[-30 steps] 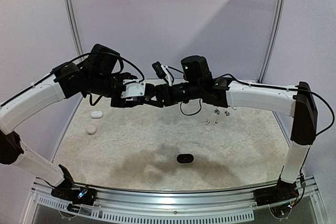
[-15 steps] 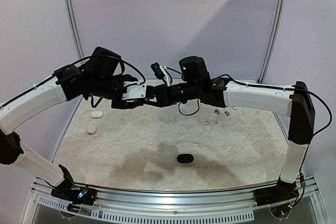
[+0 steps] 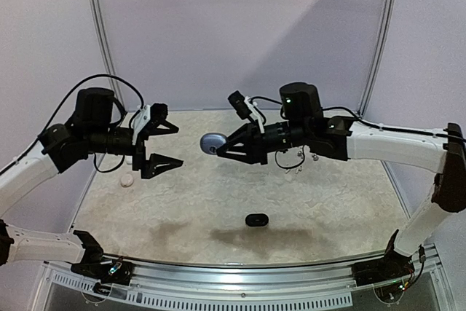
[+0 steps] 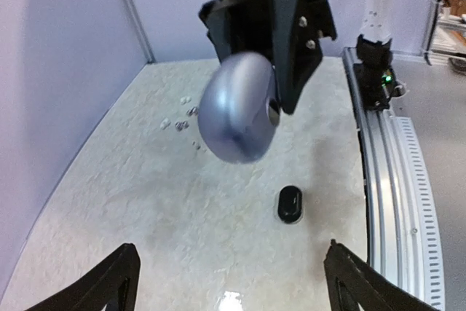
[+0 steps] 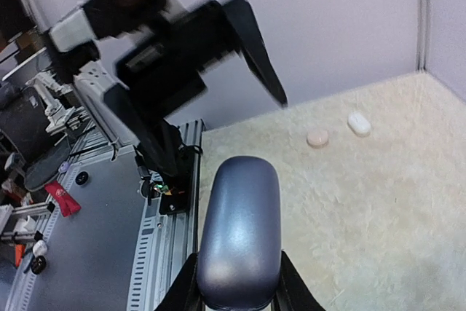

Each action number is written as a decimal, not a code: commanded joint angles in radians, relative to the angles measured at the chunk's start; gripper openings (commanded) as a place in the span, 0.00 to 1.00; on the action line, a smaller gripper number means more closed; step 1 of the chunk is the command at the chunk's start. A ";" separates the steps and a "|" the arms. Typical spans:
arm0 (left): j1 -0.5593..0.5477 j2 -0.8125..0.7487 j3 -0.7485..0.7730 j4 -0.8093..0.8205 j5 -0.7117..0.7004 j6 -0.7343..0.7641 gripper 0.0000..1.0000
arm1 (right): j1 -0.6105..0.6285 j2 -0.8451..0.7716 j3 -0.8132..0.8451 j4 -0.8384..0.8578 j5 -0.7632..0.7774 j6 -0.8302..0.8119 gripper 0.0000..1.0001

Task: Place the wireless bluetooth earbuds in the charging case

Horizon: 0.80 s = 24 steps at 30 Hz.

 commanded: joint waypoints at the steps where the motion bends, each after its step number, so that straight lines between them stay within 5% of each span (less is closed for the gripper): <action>1: 0.002 -0.016 -0.175 0.441 0.201 -0.329 0.84 | -0.005 -0.077 -0.010 0.104 -0.113 -0.193 0.00; 4: 0.001 -0.017 -0.253 0.665 0.225 -0.438 0.77 | -0.005 -0.063 0.009 0.123 -0.130 -0.211 0.00; 9: -0.008 0.004 -0.278 0.773 0.268 -0.545 0.59 | 0.010 -0.037 0.035 0.165 -0.146 -0.216 0.00; 18: -0.055 0.021 -0.312 0.926 0.222 -0.640 0.62 | 0.025 0.008 0.064 0.163 -0.153 -0.225 0.00; 24: -0.087 0.021 -0.326 0.943 0.177 -0.643 0.53 | 0.030 0.029 0.089 0.159 -0.163 -0.223 0.00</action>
